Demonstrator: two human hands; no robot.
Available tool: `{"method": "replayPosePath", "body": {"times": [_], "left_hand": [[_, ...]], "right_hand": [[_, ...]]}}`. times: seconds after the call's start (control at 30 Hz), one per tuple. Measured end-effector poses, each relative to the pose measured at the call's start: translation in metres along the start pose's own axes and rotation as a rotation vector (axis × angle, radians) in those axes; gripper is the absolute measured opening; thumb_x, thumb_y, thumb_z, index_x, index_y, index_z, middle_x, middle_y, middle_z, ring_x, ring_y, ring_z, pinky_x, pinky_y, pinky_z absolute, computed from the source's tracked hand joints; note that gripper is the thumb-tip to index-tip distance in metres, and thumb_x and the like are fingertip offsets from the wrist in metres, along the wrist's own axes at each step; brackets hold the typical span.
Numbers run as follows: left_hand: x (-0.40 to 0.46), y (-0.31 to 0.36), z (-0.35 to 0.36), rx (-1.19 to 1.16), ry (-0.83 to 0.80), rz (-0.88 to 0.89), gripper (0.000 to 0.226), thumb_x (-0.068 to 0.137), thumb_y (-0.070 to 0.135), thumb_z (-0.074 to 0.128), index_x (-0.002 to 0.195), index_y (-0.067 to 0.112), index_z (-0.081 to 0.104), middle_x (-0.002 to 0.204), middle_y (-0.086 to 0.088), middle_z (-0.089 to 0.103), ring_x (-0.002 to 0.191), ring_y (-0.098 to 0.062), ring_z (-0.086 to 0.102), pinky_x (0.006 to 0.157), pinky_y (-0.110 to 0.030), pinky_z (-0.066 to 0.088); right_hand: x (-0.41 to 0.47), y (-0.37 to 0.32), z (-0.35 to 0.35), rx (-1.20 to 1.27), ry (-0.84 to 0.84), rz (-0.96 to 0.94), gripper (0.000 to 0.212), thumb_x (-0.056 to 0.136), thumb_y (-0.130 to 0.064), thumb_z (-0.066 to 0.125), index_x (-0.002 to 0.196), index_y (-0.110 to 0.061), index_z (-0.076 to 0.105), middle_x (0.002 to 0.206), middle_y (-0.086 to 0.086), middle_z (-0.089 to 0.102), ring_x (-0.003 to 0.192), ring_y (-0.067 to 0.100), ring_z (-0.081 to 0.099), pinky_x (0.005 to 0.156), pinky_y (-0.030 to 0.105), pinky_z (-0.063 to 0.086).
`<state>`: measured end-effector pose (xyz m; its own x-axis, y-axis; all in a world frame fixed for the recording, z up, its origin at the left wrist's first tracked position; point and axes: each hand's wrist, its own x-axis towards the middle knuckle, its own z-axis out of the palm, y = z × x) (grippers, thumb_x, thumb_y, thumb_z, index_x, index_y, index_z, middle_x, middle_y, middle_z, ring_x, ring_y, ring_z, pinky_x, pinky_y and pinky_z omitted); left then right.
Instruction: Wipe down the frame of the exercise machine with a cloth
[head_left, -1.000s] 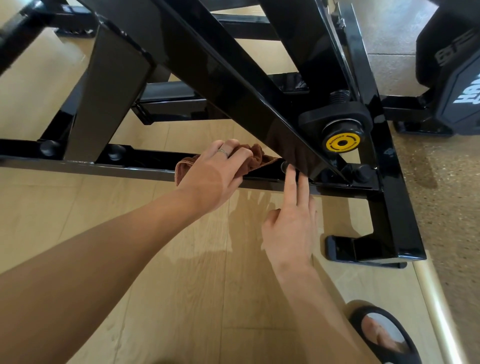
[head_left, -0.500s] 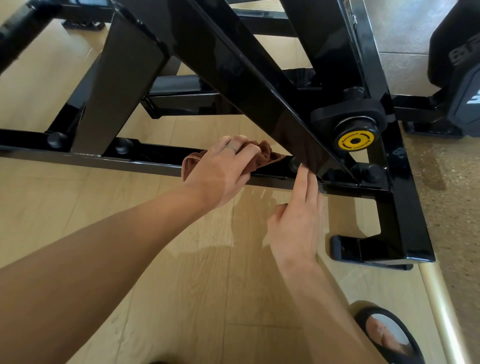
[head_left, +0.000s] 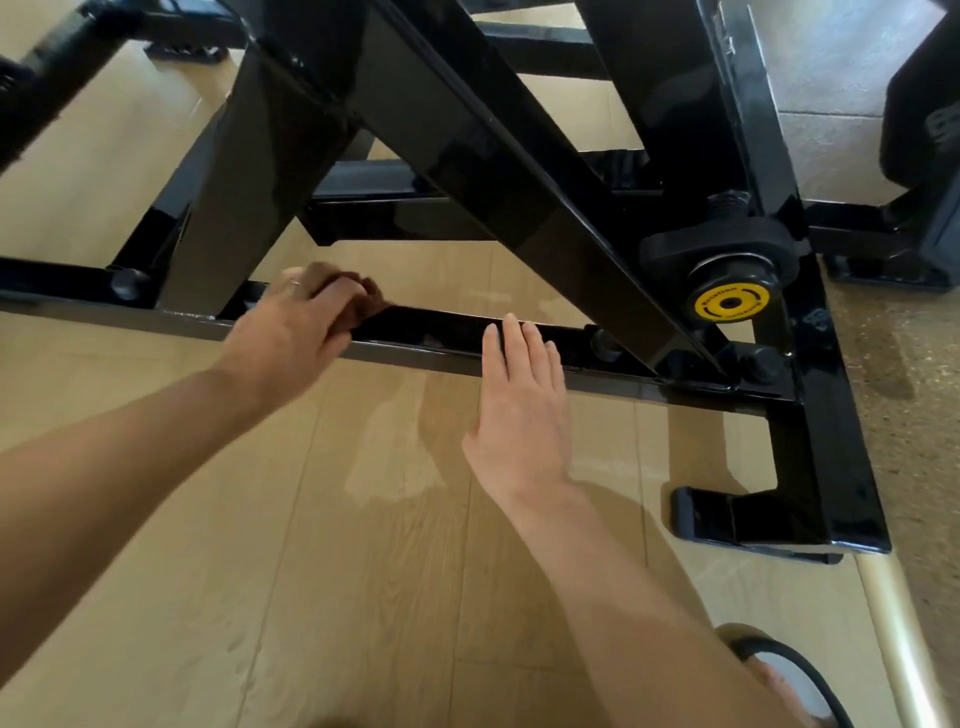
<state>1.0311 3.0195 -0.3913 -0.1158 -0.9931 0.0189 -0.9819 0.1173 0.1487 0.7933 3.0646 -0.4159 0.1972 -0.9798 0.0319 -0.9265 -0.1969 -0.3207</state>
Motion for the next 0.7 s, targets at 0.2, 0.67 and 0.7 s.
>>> {"method": "replayPosePath", "body": {"times": [0.2, 0.67, 0.7], "left_hand": [[0.013, 0.055, 0.017, -0.005, 0.089, 0.003, 0.033, 0.096, 0.027, 0.063, 0.127, 0.031, 0.05, 0.135, -0.003, 0.05, 0.124, -0.032, 0.051, 0.097, -0.049, 0.052], [-0.002, 0.018, 0.013, 0.003, 0.127, -0.128, 0.036, 0.098, 0.023, 0.063, 0.131, 0.029, 0.048, 0.146, -0.003, 0.044, 0.139, -0.032, 0.039, 0.11, -0.055, 0.046], [-0.001, 0.032, 0.016, -0.009, 0.152, -0.16, 0.038, 0.097, 0.022, 0.065, 0.131, 0.029, 0.049, 0.145, -0.005, 0.046, 0.138, -0.033, 0.041, 0.111, -0.053, 0.046]], "right_hand": [[-0.001, 0.003, 0.013, -0.011, 0.104, 0.026, 0.104, 0.078, -0.012, 0.081, 0.162, -0.014, 0.019, 0.17, 0.008, 0.016, 0.158, 0.026, 0.008, 0.127, 0.044, 0.0], [0.004, -0.02, 0.012, 0.045, 0.209, 0.147, 0.086, 0.074, -0.007, 0.083, 0.15, -0.01, 0.042, 0.157, 0.01, 0.041, 0.151, 0.031, 0.029, 0.127, 0.048, 0.018], [0.005, -0.019, 0.012, 0.05, 0.224, 0.142, 0.084, 0.073, -0.005, 0.083, 0.148, -0.009, 0.045, 0.156, 0.01, 0.043, 0.149, 0.031, 0.032, 0.126, 0.048, 0.021]]}}
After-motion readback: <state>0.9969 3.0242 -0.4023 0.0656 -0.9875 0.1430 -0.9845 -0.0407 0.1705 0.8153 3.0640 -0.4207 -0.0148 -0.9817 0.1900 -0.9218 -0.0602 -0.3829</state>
